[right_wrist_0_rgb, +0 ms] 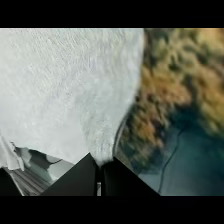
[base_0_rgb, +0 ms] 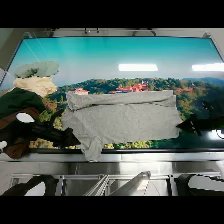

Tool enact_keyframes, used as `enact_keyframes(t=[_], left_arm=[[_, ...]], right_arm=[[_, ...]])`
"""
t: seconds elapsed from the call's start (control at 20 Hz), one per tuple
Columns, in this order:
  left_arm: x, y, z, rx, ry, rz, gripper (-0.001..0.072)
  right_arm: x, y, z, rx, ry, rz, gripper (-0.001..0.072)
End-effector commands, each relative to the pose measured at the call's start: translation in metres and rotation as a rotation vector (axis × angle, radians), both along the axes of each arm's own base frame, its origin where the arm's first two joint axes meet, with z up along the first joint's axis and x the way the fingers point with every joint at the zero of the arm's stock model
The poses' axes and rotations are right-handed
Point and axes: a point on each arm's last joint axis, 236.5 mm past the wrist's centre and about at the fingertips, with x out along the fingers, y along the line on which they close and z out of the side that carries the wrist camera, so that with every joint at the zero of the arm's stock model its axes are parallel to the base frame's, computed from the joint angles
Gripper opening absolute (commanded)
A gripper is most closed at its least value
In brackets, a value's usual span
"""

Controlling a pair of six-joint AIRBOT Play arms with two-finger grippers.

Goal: Fold the shirts.

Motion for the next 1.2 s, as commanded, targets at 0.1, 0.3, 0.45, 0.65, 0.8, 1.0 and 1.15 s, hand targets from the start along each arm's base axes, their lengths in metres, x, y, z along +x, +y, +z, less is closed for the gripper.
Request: enact_keyframes(t=[0.1, 0.3, 0.45, 0.65, 0.8, 1.0, 1.15], left_arm=[[0.038, 0.031, 0.067, -0.087, -0.217, 0.235, 0.0024], [0.062, 0.062, 0.101, -0.101, -0.356, 0.326, 0.0025], [0.088, 0.074, 0.114, -0.102, -0.385, 0.315, 0.0025], [0.136, 0.066, 0.105, -0.115, -0.37, 0.216, 0.0024], [0.18, 0.047, 0.089, -0.126, -0.352, 0.121, 0.0023], [0.227, 0.035, 0.051, -0.083, -0.318, 0.003, 0.0021], [0.245, 0.031, 0.025, -0.069, -0.284, -0.046, 0.0021]], right_arm=[[0.008, -0.006, 0.02, 0.069, -0.031, -0.075, 0.0016], [0.059, -0.005, 0.06, 0.158, -0.225, -0.16, 0.0016], [0.089, 0.003, 0.078, 0.147, -0.322, -0.152, 0.0016], [0.13, 0.013, 0.071, 0.003, -0.39, -0.133, 0.0016], [0.158, 0.022, 0.062, -0.056, -0.425, -0.104, 0.0016], [0.183, 0.023, 0.036, -0.125, -0.428, -0.114, 0.0016], [0.183, 0.018, 0.012, -0.138, -0.383, -0.122, 0.0016]])
